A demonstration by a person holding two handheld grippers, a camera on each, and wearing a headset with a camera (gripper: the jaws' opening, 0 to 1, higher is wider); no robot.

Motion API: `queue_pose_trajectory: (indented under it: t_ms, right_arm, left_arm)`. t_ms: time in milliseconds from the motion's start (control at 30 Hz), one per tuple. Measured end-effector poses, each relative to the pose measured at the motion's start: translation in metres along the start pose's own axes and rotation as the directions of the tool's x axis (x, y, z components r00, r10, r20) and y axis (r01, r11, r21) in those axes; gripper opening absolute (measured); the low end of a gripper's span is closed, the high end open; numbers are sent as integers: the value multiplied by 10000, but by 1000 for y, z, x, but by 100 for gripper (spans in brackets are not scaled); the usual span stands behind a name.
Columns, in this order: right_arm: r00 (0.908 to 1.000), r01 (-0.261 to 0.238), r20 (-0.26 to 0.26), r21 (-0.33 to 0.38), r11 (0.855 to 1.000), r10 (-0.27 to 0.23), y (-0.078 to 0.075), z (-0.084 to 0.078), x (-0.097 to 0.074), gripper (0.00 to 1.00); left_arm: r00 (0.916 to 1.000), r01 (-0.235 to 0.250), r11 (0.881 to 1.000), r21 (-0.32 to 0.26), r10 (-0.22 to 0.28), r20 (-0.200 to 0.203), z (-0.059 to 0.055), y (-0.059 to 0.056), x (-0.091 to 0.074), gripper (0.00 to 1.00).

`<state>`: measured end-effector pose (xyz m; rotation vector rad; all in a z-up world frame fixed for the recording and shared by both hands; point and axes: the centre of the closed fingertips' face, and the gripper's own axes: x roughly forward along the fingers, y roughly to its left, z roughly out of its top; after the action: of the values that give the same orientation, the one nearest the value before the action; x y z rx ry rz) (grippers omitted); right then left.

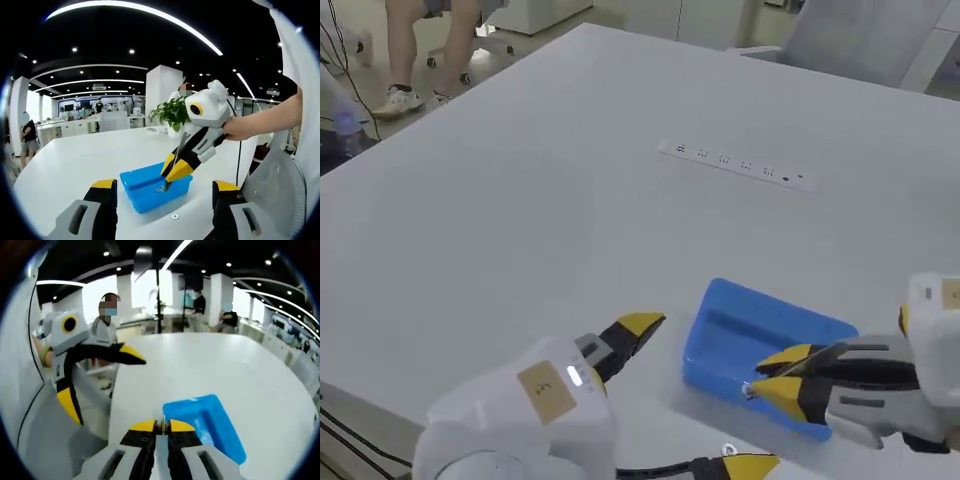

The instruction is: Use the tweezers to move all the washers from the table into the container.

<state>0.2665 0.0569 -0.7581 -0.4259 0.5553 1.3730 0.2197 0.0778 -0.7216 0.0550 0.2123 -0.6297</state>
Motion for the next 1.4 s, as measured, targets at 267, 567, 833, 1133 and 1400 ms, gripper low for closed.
queue_pose_trajectory:
  t_ms: [267, 567, 833, 1133, 1400]
  right_arm:
    - [9917, 1282, -89, 1075, 9859, -1280, -20, 9, 3, 5]
    - [9778, 2088, -586, 2020, 9569, -2011, -35, 9, 18, 5]
    - [9736, 2185, -1209, 2468, 9441, -1937, -48, -1, 22, 5]
    - [9722, 2056, -1690, 2836, 9366, -1622, -56, -10, 29, 5]
    - [9705, 1932, -2017, 3230, 9265, -1321, -65, -19, 38, 5]
  left_arm:
    - [9991, 183, 9996, -211, -175, 388, 6, -2, -2, 81]
    - [9965, 608, 9979, -241, -593, 589, 8, -11, -2, 88]
    - [9971, 410, 9988, -286, -391, 650, 8, -7, -3, 88]
    - [9968, 366, 9987, -351, -340, 726, 9, -6, -3, 86]
    - [9972, 237, 9988, -423, -206, 721, 10, -3, -3, 85]
